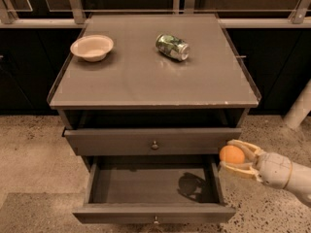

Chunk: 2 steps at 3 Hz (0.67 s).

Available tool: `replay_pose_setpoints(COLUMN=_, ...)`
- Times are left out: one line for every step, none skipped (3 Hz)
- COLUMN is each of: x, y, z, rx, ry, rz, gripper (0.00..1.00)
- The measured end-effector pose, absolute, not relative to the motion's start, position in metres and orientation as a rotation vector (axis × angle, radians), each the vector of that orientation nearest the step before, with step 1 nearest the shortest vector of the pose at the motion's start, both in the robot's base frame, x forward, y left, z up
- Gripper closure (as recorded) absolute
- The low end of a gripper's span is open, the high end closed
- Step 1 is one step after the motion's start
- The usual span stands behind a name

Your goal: Pick orange from middle drawer and place on counter

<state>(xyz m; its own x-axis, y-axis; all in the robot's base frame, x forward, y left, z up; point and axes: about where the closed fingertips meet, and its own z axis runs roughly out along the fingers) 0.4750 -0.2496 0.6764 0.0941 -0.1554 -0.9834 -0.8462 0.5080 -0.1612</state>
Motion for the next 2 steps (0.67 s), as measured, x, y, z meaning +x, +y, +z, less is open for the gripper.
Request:
replay_pose_setpoints(x=0.471, y=-0.263, z=0.733, rx=-0.993, ry=1.362, rz=0.547, gripper=1.0)
replay_pose_setpoints(x=0.469, y=-0.272, z=0.802, rx=-1.062, ry=1.321, rz=0.425, gripper=1.0)
